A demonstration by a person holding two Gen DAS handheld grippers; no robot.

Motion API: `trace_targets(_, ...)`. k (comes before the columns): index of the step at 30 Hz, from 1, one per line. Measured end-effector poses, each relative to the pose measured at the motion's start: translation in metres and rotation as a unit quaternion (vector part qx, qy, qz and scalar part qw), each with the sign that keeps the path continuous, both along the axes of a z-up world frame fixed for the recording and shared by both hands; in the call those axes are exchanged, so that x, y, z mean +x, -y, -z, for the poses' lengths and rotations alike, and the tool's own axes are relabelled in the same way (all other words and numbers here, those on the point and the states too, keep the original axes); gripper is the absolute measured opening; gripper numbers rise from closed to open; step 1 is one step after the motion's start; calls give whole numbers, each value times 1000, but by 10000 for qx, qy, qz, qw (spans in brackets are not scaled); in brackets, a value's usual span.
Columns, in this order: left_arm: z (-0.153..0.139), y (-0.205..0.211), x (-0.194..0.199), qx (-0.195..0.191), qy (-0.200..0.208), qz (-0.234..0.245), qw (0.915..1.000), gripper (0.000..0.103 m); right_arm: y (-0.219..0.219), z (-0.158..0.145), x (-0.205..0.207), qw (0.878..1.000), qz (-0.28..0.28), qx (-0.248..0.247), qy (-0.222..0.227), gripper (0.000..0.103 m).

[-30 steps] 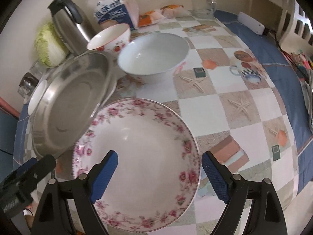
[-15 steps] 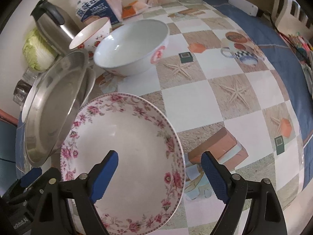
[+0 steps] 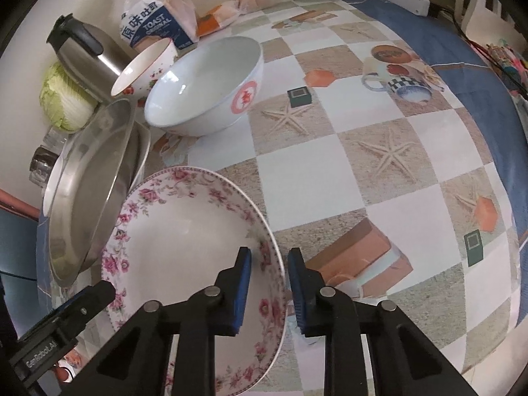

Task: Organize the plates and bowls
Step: 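Grasp the pink-floral plate rim with the right gripper while the left gripper grasps it too, then lift the pink-floral plate with both grippers and carry it toward the steel basin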

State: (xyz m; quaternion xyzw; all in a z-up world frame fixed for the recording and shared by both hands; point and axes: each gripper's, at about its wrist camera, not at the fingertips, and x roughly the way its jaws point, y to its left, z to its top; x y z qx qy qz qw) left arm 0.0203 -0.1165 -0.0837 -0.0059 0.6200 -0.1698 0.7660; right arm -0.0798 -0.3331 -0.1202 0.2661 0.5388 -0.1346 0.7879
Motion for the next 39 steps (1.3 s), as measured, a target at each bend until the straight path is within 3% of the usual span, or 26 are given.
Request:
trace_targets(16,26,19,-1,-96,-399,-19,9992,34,29,3,-25,9996,121,218,106,26)
trace_targets(21,30,33,-8,-104,-373,145,9991,30,44,4,-36,9990,281,325,152,25)
trace_targets(26,35,43,-10,-427,-572,295,9970,24,57,3,-46,9977,451,461,208,24)
trace_targets(35,36,44,-1,-606,-611,57,9963,19,56,4,-63,9949,500,783,404,23)
trace_targets(39,35,47,0,-591,-528,82,9968,19,54,7,-60,9936,438,935,461,16)
